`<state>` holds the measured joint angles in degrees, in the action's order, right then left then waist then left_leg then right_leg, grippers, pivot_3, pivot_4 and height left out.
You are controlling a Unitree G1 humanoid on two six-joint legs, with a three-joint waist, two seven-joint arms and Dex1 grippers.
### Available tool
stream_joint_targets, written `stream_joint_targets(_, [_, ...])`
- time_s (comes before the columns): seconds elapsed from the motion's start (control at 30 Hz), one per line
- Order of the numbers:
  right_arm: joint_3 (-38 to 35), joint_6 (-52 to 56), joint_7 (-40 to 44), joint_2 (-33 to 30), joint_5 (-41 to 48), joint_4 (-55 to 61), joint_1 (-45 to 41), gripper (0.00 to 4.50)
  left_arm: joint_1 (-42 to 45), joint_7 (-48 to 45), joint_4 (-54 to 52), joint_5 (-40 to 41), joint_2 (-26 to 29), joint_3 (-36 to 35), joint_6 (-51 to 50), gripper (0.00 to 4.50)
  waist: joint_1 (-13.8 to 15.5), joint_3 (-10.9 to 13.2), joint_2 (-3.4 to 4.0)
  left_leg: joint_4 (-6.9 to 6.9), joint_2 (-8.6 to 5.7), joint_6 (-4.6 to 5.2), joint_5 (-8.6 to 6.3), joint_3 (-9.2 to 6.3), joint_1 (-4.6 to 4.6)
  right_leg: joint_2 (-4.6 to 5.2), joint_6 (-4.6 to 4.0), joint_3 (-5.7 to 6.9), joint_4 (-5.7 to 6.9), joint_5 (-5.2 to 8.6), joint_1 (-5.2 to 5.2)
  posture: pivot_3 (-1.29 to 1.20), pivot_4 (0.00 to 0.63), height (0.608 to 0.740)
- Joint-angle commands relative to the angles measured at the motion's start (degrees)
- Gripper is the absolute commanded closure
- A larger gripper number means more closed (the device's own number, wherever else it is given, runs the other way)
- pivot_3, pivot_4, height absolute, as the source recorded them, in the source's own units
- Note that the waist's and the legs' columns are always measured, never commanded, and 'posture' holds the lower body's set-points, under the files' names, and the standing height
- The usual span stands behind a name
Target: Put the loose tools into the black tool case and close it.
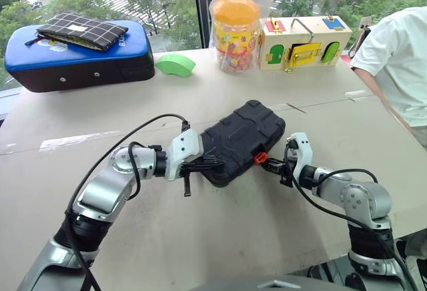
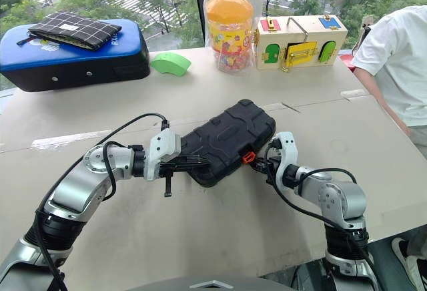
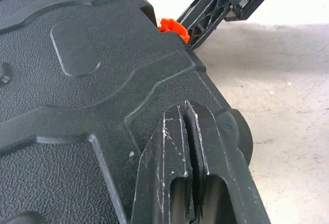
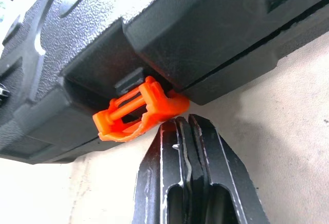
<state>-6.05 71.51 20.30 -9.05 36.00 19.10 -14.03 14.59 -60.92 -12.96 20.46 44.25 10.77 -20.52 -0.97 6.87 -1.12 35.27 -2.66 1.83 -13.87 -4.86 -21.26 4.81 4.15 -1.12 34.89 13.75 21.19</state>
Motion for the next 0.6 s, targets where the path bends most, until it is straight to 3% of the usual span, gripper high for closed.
stream_joint_targets(0.03, [-1.93, 0.68, -0.15, 1.74, 5.34, 6.50, -5.00, 4.50, -3.10, 0.63, 2.85, -3.93, 0.49, 3.73, -3.35, 4.40, -0.05, 0.00, 0.00, -0.01, 0.00, 0.00, 0.00, 0.00, 0.01, 0.00, 0.00, -0.01, 0.00, 0.00, 0.00, 0.00, 0.150, 0.740])
stream_joint_targets(0.4, [-0.67, 3.74, -2.10, 3.36, 8.10, 7.62, -11.01, 4.50, -3.77, 1.96, 0.10, -3.90, 0.04, 4.29, -5.54, 4.40, 0.02, -0.14, 0.02, -0.23, -0.07, -0.04, -0.03, -0.12, 0.09, -0.04, -0.01, -0.04, -0.06, 0.00, -0.01, 0.00, 0.150, 0.740])
stream_joint_targets(0.5, [2.22, -4.45, -1.14, 0.56, 3.39, 9.18, -10.29, 4.50, -5.06, 2.83, 0.84, -3.10, -1.04, 2.70, -3.59, 4.40, 0.02, -0.14, 0.03, -0.23, -0.14, -0.04, -0.05, -0.08, 0.09, 0.07, 0.00, -0.08, -0.09, 0.00, 0.00, 0.00, 0.150, 0.740])
stream_joint_targets(0.6, [-1.51, -21.55, 4.64, 3.28, 3.28, 9.69, -7.93, 4.50, -6.63, 6.91, 0.90, 3.28, -7.42, -6.62, 0.70, 4.40, -0.01, -0.07, 0.15, -0.24, -0.13, -0.04, -0.05, -0.06, 0.11, 0.09, 0.01, -0.08, -0.09, 0.01, 0.00, 0.00, 0.150, 0.740])
